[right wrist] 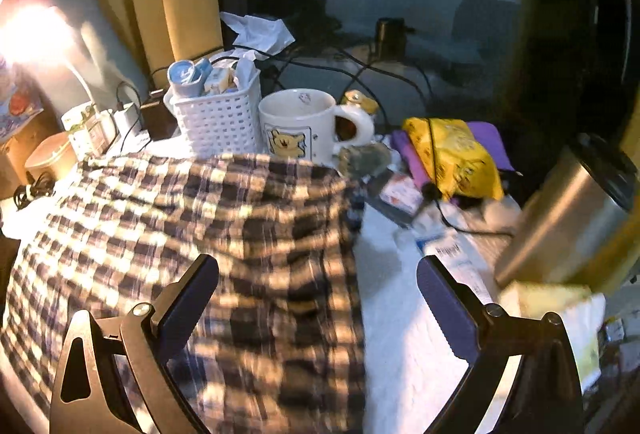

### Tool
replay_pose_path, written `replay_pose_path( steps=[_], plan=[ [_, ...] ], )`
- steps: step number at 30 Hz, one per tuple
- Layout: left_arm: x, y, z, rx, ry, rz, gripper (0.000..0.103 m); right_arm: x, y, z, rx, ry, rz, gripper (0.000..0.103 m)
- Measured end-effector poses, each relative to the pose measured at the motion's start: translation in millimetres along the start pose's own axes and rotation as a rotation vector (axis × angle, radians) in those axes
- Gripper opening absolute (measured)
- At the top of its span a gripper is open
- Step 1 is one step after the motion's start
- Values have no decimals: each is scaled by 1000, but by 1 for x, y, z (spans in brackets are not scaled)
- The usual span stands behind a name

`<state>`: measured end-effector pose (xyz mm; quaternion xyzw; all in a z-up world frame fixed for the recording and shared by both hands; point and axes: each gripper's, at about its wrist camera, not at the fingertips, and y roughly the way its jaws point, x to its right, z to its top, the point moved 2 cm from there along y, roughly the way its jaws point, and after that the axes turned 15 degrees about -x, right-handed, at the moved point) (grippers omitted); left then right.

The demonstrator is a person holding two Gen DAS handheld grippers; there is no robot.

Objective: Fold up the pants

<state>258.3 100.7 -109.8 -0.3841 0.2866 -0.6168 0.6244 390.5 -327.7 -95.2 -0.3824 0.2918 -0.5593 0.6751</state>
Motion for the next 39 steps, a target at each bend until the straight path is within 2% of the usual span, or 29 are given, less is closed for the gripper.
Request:
replay_pose_path(
  steps=[12, 16, 20, 25, 26, 27, 28, 29, 30, 31, 32, 34, 39],
  plan=[
    [12, -9, -71, -58, 9, -35, 75, 20, -28, -103, -21, 37, -32, 100],
    [9, -6, -98, -95, -45, -57, 75, 22, -24, -128, -54, 44, -5, 87],
    [8, 3, -124, -149, -79, -38, 75, 17, -15, -144, -90, 33, 22, 78],
    [22, 3, -131, -151, -18, 21, 74, 14, -10, -151, -95, 37, 39, 76],
    [25, 4, -132, -146, -6, 44, 74, 13, -7, -150, -100, 37, 48, 70],
    [26, 5, -133, -141, -1, 59, 71, 11, -4, -150, -108, 33, 51, 65],
    [29, 4, -134, -132, 10, 86, 57, 8, -1, -151, -119, 22, 46, 53],
    [30, 4, -134, -126, 19, 89, 44, 5, 1, -151, -128, 6, 36, 47],
    [31, 3, -135, -120, 26, 86, 36, 3, 1, -151, -127, -5, 29, 47],
    [32, 2, -135, -119, 30, 78, 15, 0, 1, -152, -124, -14, 25, 45],
    [34, 2, -136, -120, 39, 79, 9, 0, 1, -151, -125, -18, 28, 39],
    [37, 0, -137, -117, 43, 82, 4, 0, 0, -151, -122, -25, 29, 28],
    [37, -22, -138, -84, 24, 41, 3, 0, -13, -151, -86, -33, 17, 26]
  ],
)
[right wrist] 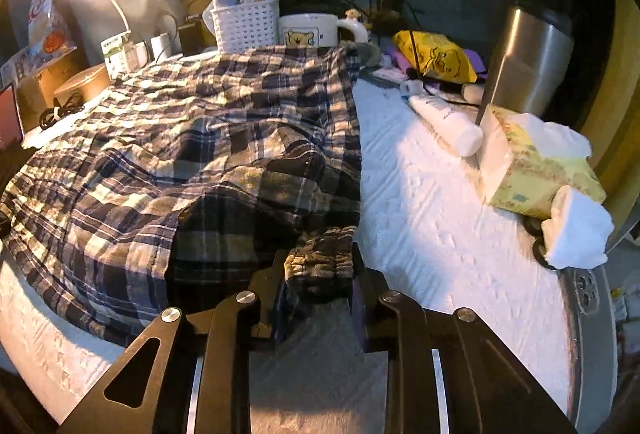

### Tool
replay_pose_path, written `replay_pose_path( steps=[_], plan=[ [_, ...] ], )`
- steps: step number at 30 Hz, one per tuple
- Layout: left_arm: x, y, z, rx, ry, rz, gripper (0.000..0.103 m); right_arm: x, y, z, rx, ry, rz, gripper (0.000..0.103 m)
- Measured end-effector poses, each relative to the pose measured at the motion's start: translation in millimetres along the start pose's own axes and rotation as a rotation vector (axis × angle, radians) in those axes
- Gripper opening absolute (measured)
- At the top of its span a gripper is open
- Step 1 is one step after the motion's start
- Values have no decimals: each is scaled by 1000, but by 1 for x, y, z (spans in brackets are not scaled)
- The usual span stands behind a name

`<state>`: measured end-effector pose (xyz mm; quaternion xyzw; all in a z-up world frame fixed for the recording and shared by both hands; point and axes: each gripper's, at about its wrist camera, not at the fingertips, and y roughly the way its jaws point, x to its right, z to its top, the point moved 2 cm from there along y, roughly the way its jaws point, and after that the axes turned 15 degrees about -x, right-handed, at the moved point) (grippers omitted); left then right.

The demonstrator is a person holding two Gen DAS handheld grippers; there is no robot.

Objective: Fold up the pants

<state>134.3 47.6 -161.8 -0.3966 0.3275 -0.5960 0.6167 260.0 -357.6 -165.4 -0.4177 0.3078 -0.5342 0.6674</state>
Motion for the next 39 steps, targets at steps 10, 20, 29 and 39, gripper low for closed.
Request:
replay_pose_path(
  steps=[10, 20, 29, 39],
  plan=[
    [9, -67, -2, 73, 106, -16, 3, 2, -55, 0, 110, -8, -36, 26],
    [12, -84, -41, 17, 140, -48, 3, 3, -87, -15, 155, -21, -63, 26],
    [14, -52, -75, -96, 104, -71, 4, 10, -56, -50, 75, 32, -55, 26],
    [-7, -40, -92, -168, 68, -78, 10, 16, -32, -70, 20, 54, -67, 26]
  ],
)
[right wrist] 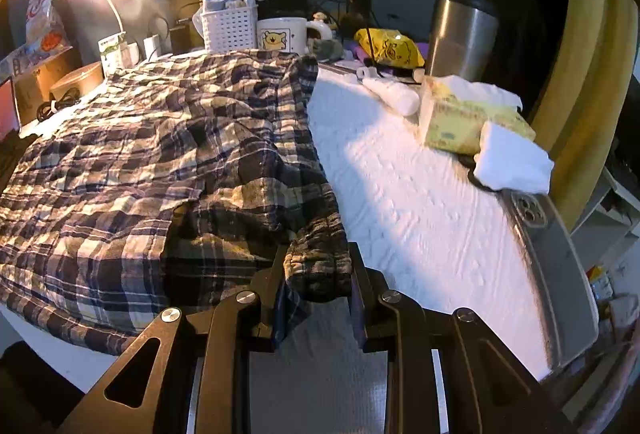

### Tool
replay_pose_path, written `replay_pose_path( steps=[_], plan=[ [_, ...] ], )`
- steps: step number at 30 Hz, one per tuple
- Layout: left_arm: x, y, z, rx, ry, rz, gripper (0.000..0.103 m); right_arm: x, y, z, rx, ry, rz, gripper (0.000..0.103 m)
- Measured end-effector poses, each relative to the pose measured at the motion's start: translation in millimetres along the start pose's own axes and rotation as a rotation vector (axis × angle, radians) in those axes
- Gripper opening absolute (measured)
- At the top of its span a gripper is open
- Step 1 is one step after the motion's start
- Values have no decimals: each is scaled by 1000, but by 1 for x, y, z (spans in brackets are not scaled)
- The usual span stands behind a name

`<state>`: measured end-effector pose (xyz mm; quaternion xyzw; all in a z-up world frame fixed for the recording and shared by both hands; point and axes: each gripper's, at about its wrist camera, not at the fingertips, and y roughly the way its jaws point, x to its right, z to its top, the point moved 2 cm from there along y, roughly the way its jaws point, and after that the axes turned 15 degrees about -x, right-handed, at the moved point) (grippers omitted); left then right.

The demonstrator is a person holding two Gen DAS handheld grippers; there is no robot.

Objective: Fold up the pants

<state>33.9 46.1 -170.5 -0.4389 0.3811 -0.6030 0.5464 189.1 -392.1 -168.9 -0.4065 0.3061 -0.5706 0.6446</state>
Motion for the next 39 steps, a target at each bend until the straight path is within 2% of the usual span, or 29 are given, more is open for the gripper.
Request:
replay_pose_path(
  steps=[3, 10, 13, 15, 17, 20, 22, 24, 26, 29, 34, 39],
  plan=[
    [-5, -4, -2, 8, 0, 14, 11, -1, 3, -2, -8, 2, -3, 26],
    [-28, -21, 3, 69, -42, 97, 11, 4, 0, -4, -8, 16, -6, 26],
    [-27, -26, 11, 105, -8, 140, 11, 4, -3, -5, -9, 21, -10, 26],
    [-27, -30, 23, 145, 6, 146, 17, 6, -5, -5, -9, 34, -1, 26],
    [-28, -30, 39, 182, 13, 138, 31, 7, -8, -5, -9, 38, -1, 31],
    [-29, -27, 66, 222, 14, 117, 32, 9, -15, -4, 6, 48, 2, 33],
    [-29, -23, 87, 242, 16, 110, 34, 11, -19, -1, 15, 63, -9, 41],
    [-28, -16, 110, 247, 23, 94, 40, 15, -22, 3, 26, 79, -12, 47],
    [-25, -11, 129, 248, 32, 77, 42, 18, -25, 6, 31, 101, -10, 53],
    [-16, -7, 150, 272, 62, 63, 44, 21, -28, 13, 34, 116, -11, 54],
    [-10, 5, 182, 260, 86, 35, 44, 17, -30, 30, 44, 113, -12, 54],
    [-14, 31, 211, 201, 85, 13, 44, 7, -25, 61, 66, 82, 1, 54]
  ],
)
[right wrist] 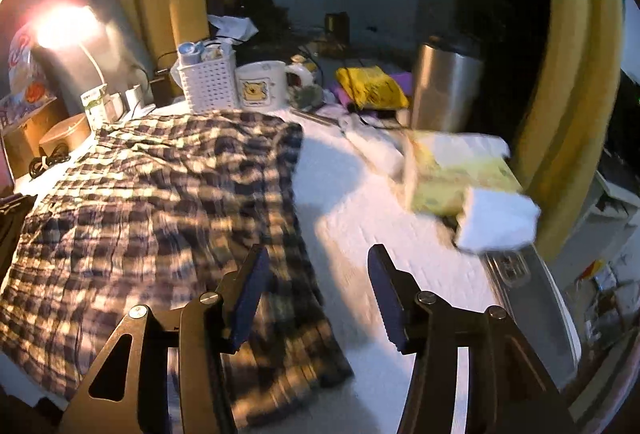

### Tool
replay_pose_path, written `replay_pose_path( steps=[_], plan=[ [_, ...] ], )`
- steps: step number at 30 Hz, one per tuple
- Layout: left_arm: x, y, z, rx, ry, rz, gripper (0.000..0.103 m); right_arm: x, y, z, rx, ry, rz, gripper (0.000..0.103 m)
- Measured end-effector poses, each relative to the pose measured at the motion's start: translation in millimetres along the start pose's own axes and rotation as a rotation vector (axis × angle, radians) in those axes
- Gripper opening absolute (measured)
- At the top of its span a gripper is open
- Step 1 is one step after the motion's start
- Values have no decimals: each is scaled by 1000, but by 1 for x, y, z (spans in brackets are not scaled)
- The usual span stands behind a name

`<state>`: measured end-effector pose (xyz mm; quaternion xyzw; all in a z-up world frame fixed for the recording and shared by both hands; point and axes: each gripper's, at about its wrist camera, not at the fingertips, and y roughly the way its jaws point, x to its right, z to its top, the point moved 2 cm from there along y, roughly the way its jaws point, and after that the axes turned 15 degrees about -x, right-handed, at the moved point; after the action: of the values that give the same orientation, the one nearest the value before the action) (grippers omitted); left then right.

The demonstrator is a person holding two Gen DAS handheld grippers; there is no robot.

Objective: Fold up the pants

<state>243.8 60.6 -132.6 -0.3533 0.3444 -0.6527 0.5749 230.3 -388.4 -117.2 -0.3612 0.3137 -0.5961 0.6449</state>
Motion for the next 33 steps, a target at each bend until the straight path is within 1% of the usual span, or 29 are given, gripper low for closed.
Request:
replay_pose_path(
  steps=[2, 5, 7, 8, 10, 11, 14, 18, 21, 23, 26, 28, 29, 30, 33],
  plan=[
    [-3, 14, 4, -36, -8, 6, 44, -7, 10, 14, -9, -18, 5, 54],
    [-10, 34, 4, -91, -34, 3, 44, -22, 26, 36, -22, -46, 35, 54],
    [-11, 40, 3, -103, -34, 12, 45, -33, 36, 50, -32, -63, 70, 53],
    [-12, 41, 3, -105, -32, 20, 44, -41, 42, 58, -40, -72, 93, 50],
    [-11, 44, 1, -107, -18, 40, 44, -52, 54, 73, -55, -88, 129, 49],
    [-12, 46, 0, -113, -16, 54, 45, -58, 62, 81, -65, -91, 141, 49],
    [-15, 50, 0, -120, -26, 49, 45, -70, 92, 106, -119, -68, 156, 49],
    [-20, 53, 4, -125, -52, 65, 45, -78, 129, 124, -197, -39, 146, 49],
    [-28, 55, 6, -124, -69, 76, 45, -74, 155, 129, -256, -15, 99, 49],
    [-32, 56, 8, -121, -77, 94, 47, -69, 159, 136, -252, 5, 92, 49],
    [-41, 57, 10, -119, -93, 113, 47, -65, 163, 146, -251, 24, 51, 48],
    [-46, 57, 11, -118, -103, 120, 47, -64, 161, 147, -246, 37, 54, 48],
    [-48, 56, 11, -119, -111, 141, 47, -65, 156, 147, -232, 36, 39, 48],
    [-52, 55, 10, -120, -126, 146, 47, -65, 151, 146, -219, 33, 25, 48],
    [-61, 43, 5, -103, -164, 126, 47, -62, 129, 140, -180, 29, 22, 49]
  ],
)
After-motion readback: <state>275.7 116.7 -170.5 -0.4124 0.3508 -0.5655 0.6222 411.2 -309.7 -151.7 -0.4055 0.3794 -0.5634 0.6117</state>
